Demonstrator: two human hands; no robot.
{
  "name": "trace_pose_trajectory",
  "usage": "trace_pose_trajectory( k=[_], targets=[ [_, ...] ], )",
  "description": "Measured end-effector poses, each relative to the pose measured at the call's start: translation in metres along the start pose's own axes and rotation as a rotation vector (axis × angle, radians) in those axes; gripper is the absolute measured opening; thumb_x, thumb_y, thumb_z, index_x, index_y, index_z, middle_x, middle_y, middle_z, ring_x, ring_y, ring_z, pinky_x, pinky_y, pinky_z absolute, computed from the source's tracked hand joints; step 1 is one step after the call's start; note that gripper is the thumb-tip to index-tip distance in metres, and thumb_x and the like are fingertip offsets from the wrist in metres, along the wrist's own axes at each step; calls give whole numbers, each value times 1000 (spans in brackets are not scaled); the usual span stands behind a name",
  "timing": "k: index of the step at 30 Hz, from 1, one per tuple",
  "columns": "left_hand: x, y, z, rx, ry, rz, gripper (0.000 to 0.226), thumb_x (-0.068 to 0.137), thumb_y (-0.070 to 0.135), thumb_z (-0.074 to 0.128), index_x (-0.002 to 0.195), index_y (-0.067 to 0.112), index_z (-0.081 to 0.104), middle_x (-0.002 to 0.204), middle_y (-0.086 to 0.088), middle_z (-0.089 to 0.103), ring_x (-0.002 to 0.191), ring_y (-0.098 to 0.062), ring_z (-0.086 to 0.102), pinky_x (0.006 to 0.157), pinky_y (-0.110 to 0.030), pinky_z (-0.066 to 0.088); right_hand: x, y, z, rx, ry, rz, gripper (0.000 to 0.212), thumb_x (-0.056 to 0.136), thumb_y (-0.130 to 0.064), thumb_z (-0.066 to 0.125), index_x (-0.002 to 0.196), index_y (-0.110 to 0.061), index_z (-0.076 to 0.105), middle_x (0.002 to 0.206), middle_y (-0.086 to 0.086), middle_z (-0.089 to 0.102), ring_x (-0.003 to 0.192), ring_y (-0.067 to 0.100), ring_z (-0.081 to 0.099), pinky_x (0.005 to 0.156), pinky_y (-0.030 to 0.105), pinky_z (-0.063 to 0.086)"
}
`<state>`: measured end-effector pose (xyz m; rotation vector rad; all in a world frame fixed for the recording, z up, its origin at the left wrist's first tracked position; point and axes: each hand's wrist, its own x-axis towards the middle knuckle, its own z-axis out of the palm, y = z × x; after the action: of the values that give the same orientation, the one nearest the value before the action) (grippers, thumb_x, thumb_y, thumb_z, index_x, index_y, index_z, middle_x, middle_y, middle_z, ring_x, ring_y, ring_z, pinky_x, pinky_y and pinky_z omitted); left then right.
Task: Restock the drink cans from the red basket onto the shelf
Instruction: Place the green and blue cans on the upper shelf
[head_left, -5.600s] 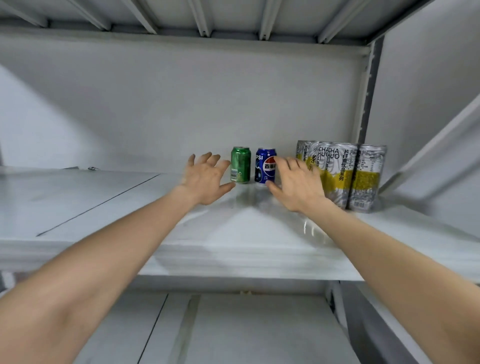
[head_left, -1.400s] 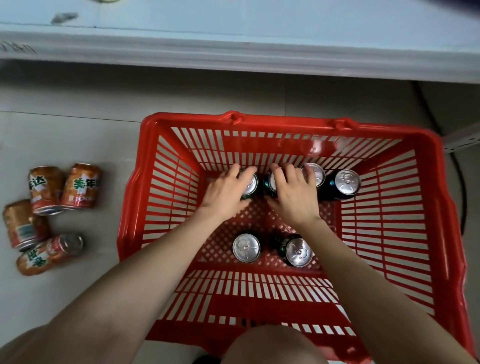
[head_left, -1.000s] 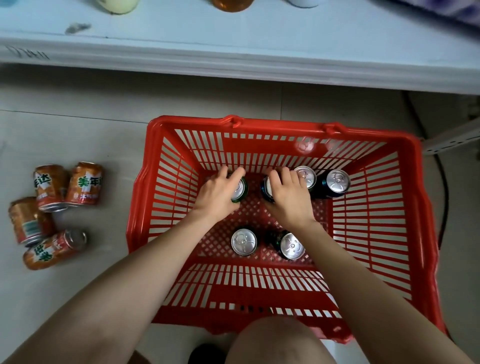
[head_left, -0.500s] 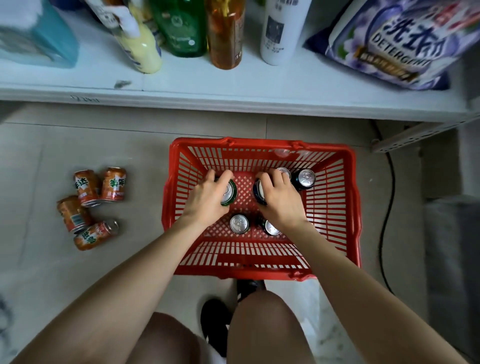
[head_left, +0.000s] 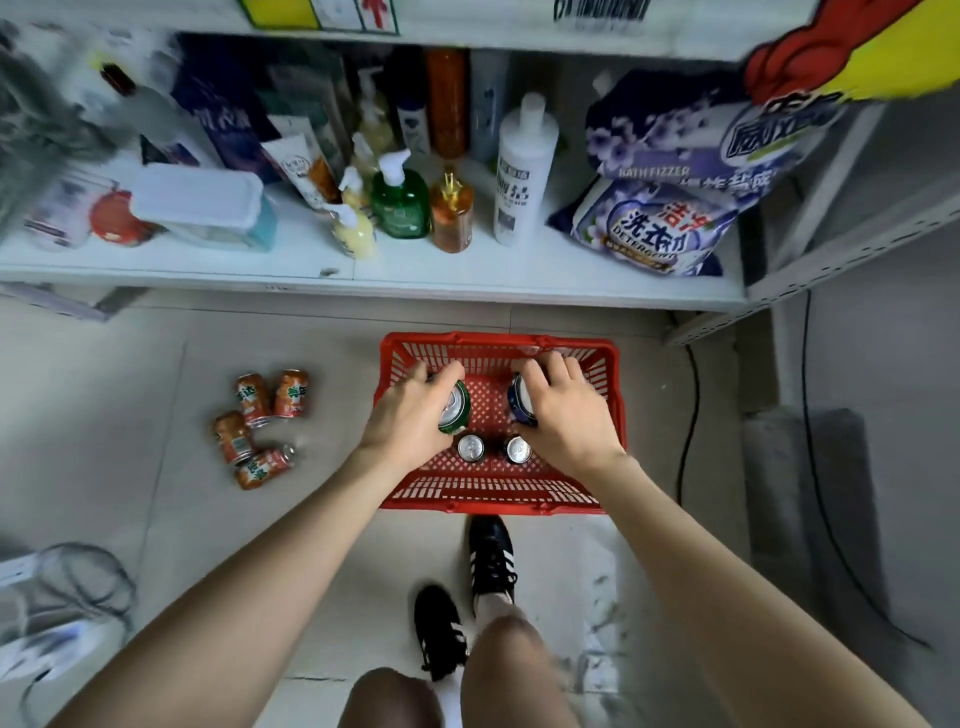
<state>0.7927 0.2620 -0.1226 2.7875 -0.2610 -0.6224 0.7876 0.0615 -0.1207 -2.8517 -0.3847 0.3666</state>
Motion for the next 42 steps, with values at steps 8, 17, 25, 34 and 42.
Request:
trace_pose_trajectory(
  k=[8,17,25,34,42],
  targets=[
    [-87,39,-111,-12,67,85,70,65,24,82,120,32,39,110,-6,56,88,-34,66,71,-44,58,-74,-46,-123,-37,55,-1,62,71,-34,77,124,-18,49,109,5,49,102,27,48,62,36,48],
    [-200,91,-220,-19,57,211,76,60,27,87,122,31,42,112,-4,58,96,-26,62,75,-42,58,-166,-102,-257,-15,66,-90,69,71,-39,75,128,-24,40,118,-1,44,112,22,44,78,42,53],
    [-273,137,-317,42,95,305,79,63,34,85,128,36,41,119,7,55,103,-15,51,77,-31,51,-226,-127,-367,-68,143,-132,71,69,-45,73,128,-28,38,117,-3,45,111,20,44,82,42,51],
    [-306,194,-423,18,196,403,73,54,38,88,115,42,47,102,16,58,89,-6,57,69,-21,48,-261,-132,-494,-74,223,-168,69,65,-45,76,124,-32,42,110,-5,51,97,19,56,80,37,52],
    [-315,244,-505,138,279,458,69,53,42,90,110,40,52,100,18,61,90,-8,56,77,-27,49,-272,-117,-589,-62,241,-268,67,64,-37,83,120,-30,47,112,-6,56,100,15,58,83,35,55]
  ],
)
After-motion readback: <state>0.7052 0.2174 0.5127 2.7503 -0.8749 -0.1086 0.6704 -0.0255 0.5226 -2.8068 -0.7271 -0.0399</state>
